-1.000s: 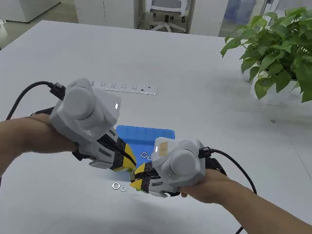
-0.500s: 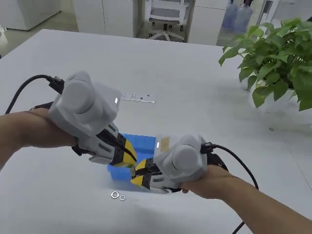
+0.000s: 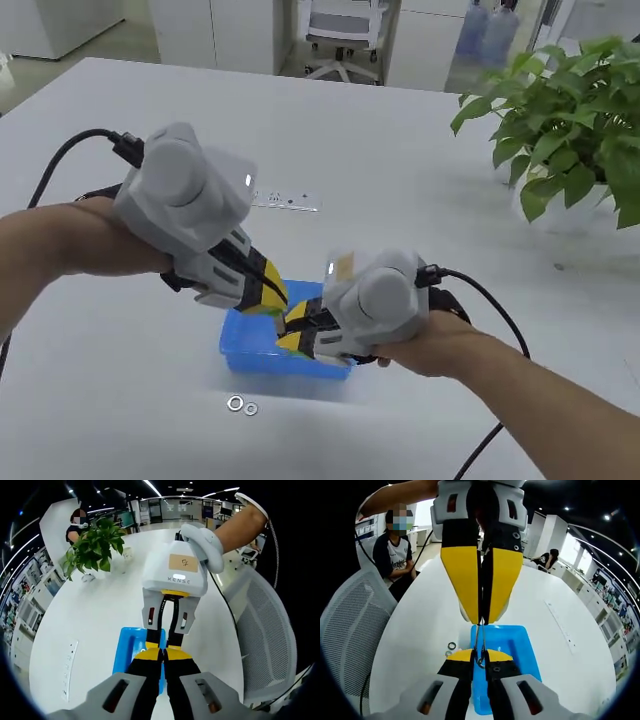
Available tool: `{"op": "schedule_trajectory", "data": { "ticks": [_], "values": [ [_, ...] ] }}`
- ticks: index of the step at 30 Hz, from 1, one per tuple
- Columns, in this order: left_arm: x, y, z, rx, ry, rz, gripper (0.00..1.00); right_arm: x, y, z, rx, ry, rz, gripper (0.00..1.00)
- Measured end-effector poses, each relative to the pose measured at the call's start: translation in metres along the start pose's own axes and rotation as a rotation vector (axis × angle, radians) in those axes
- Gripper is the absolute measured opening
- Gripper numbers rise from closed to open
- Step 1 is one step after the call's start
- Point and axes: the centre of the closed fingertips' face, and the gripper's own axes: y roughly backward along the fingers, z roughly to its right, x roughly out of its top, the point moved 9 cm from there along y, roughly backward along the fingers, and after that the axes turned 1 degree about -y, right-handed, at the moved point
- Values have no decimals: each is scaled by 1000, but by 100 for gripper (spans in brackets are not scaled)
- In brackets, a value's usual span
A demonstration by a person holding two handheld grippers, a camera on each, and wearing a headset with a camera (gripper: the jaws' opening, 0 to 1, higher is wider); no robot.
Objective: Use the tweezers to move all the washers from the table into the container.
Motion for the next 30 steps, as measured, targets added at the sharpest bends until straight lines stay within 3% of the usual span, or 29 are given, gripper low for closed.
{"op": "schedule_trajectory", "data": {
  "ticks": [13, 30],
  "values": [
    [-7, -19, -24, 7, -2, -5, 5, -17, -9, 23, -2, -22, -11, 10],
    [-21, -46, -41, -3, 12, -21, 5, -45, -23, 37, 7, -52, -33, 10]
  ]
}}
